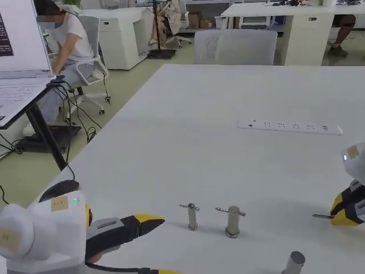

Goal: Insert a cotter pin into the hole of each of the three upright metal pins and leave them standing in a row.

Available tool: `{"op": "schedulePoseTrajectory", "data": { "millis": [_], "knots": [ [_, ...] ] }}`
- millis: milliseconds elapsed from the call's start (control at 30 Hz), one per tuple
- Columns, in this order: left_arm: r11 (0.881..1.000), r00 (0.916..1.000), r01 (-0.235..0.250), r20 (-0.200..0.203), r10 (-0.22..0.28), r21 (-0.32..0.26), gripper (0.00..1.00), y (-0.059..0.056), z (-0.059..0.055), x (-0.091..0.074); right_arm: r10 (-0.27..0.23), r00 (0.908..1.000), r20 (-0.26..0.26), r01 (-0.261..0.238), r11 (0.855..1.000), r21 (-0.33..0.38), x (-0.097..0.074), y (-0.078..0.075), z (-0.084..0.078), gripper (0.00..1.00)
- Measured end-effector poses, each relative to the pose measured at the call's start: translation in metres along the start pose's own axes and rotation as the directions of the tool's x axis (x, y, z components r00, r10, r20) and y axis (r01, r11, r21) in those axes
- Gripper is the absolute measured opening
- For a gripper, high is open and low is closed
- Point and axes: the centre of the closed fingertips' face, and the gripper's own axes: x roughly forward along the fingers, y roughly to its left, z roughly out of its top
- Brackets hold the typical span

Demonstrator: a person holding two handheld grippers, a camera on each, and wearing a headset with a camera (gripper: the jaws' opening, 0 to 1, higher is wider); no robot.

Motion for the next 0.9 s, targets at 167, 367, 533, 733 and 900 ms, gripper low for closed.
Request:
{"op": "schedulePoseTrajectory", "data": {
  "millis": [167, 367, 533, 733, 900],
  "knots": [
    [1.0, 1.0, 0.0, 0.001, 0.0, 0.001, 0.68, 0.0, 0.0, 0.0, -0.014, 0.9998, -0.017, 0.013, 0.999, -0.037, 0.0, 0.001, -0.001, 0.07],
    [1.0, 1.0, 0.001, 0.002, -0.001, 0.002, 0.68, -0.001, 0.001, 0.0, -0.03, 0.9991, -0.029, 0.028, 0.997, -0.078, 0.001, 0.002, -0.001, 0.05],
    [1.0, 1.0, 0.007, 0.005, -0.007, 0.008, 0.68, -0.003, 0.004, 0.0, -0.034, 0.9993, -0.015, 0.033, 0.997, -0.075, -0.002, 0.002, 0.001, 0.04],
    [1.0, 0.9998, 0.016, 0.006, -0.016, 0.014, 0.68, -0.005, 0.008, 0.003, -0.036, 0.9993, -0.005, 0.036, 0.996, -0.076, -0.008, 0.005, 0.005, 0.03],
    [0.999, 0.9996, 0.029, 0.006, -0.029, 0.026, 0.68, -0.008, 0.011, 0.006, -0.044, 0.999, 0.006, 0.045, 0.995, -0.093, -0.017, 0.01, 0.012, 0.03]
  ]
}}
